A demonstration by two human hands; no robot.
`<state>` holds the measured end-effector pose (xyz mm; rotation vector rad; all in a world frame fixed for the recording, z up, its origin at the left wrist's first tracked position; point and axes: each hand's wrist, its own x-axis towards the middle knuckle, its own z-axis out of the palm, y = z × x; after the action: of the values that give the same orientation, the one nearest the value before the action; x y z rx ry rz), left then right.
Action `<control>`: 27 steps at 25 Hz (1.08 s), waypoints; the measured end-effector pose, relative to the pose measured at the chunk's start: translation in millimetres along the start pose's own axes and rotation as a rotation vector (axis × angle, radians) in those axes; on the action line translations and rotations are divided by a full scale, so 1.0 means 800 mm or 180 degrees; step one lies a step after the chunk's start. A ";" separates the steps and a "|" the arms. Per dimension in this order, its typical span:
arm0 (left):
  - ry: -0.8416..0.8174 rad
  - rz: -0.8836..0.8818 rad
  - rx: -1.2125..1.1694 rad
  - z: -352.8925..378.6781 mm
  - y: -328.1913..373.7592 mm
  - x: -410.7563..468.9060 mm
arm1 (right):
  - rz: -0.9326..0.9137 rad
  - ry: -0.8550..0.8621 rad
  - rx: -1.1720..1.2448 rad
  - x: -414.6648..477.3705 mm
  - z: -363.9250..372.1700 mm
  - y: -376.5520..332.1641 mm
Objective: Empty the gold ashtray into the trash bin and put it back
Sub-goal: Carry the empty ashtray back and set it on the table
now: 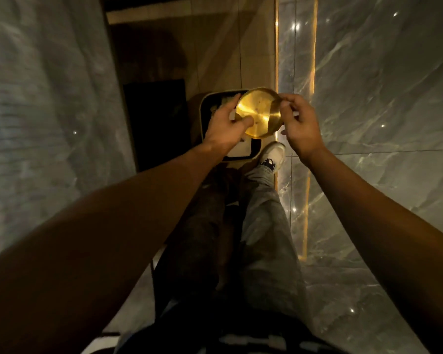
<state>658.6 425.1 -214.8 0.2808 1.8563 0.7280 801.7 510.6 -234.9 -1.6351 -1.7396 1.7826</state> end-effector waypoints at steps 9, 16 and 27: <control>0.0006 0.0994 0.0142 -0.074 0.106 -0.172 | -0.0666 -0.0372 0.0073 -0.100 -0.051 -0.147; 0.0396 0.1861 0.0201 -0.152 0.109 -0.296 | -0.1329 -0.0865 0.0046 -0.218 -0.050 -0.260; 0.0839 0.2525 -0.0252 -0.305 0.068 -0.454 | -0.2267 -0.0606 -0.0269 -0.388 0.056 -0.362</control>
<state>575.7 197.4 153.3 0.9351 1.9423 1.4241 732.6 345.6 153.2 -0.7107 -2.1308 1.5446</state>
